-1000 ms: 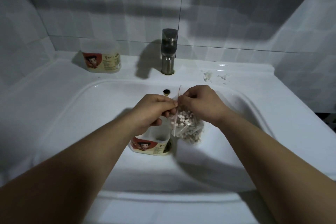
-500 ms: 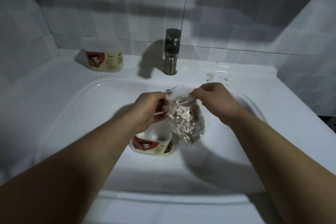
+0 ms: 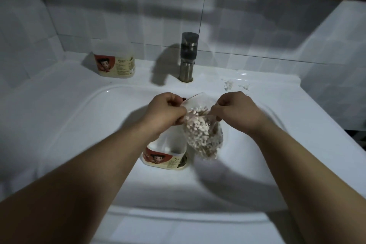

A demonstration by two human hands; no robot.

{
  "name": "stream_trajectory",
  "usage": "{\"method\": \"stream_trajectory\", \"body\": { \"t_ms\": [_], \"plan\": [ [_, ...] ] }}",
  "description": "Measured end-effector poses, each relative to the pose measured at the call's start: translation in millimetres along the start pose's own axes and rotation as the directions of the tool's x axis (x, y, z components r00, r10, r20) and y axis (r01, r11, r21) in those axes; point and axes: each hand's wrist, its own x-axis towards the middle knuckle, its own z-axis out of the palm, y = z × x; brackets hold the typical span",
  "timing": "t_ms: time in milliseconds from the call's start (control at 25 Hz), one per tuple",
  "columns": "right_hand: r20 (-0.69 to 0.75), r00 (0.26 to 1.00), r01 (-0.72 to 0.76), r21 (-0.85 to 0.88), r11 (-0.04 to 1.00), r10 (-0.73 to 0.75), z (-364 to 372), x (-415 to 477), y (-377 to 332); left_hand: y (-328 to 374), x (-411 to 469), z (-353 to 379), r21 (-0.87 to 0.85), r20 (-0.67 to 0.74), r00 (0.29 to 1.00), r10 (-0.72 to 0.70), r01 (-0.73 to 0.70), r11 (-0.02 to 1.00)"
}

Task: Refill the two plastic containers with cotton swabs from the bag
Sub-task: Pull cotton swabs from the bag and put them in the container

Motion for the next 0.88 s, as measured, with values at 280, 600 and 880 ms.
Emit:
{"method": "stream_trajectory", "body": {
  "t_ms": [280,600,880],
  "plan": [
    [-0.07,0.997,-0.022,-0.001,1.0,0.022,-15.6,-3.2,4.1,1.4,4.4,-16.0,0.616,0.088,0.884,0.458,-0.41,0.673],
    [-0.07,0.996,0.051,0.029,0.998,-0.048,-12.9,-5.6,9.8,-6.3,0.2,-7.1,0.604,0.167,0.874,0.457,-0.457,0.653],
    [0.065,0.997,-0.019,0.65,0.759,-0.031,-14.0,-6.1,5.1,1.2,-2.0,-8.1,0.172,0.146,0.958,0.247,-0.271,0.947]
  ]
}}
